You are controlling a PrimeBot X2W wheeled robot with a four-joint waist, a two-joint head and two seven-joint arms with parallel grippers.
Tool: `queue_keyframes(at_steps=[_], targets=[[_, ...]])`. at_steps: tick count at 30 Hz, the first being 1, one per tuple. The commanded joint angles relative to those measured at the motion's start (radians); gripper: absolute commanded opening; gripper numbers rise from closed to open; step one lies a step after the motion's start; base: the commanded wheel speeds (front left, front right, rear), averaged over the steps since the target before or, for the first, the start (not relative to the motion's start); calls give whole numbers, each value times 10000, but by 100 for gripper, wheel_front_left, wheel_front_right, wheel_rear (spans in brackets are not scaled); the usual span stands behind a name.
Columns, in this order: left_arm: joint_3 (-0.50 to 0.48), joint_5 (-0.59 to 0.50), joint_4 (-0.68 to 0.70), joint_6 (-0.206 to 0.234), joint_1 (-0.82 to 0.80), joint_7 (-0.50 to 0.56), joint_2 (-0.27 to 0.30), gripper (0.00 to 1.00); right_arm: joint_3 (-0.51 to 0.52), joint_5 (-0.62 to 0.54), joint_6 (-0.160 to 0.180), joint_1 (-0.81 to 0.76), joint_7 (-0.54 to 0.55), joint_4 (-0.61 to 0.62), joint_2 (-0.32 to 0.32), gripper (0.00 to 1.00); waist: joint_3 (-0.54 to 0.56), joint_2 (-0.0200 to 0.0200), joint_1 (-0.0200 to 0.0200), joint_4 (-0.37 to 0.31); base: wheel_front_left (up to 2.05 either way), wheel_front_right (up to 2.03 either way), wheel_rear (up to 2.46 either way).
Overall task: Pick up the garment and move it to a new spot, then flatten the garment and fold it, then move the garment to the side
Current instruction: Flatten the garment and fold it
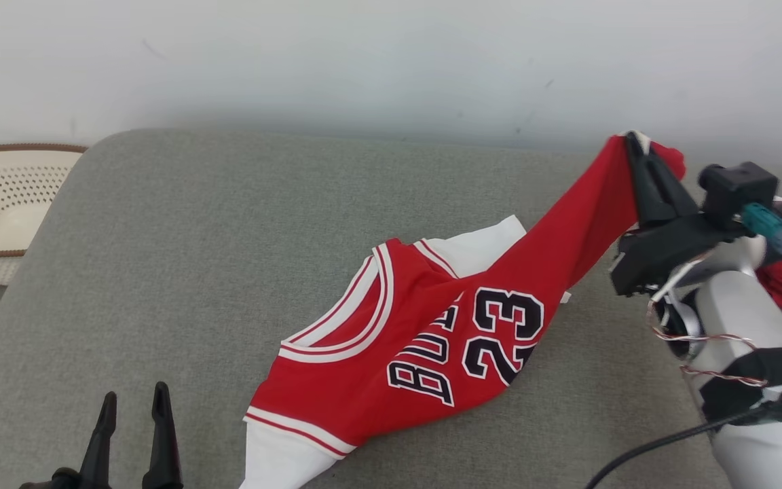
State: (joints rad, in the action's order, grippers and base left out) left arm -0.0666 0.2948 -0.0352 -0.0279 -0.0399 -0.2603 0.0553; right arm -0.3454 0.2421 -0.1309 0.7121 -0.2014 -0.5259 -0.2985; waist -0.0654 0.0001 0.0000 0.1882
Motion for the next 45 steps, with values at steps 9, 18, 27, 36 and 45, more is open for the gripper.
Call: queue_keyframes(at_steps=[9,18,27,36,45], targets=[[279,-5,-184,-123,-411,-36,-36,100,-1184,281,3,1385,-154,-1717,976,0,-425,-1,0,604,0,0,0],[625,222,-332,-74,-728,-35,-44,100,-2219,694,3,2225,-497,-3877,1897,0,-712,-1,0,1019,0,0,0],[736,359,-432,-44,-957,-36,-44,100,-2834,1111,3,2473,-655,-4938,2330,100,-962,-1,0,1138,0,0,0],[584,224,-452,-10,-842,-35,-44,100,-2347,1385,3,2056,-649,-4147,2083,100,-803,-1,0,740,0,0,0],[485,134,-458,-113,-649,-35,-43,100,-1792,1607,3,1164,-649,-2978,1407,100,-534,-1,0,423,0,0,0]])
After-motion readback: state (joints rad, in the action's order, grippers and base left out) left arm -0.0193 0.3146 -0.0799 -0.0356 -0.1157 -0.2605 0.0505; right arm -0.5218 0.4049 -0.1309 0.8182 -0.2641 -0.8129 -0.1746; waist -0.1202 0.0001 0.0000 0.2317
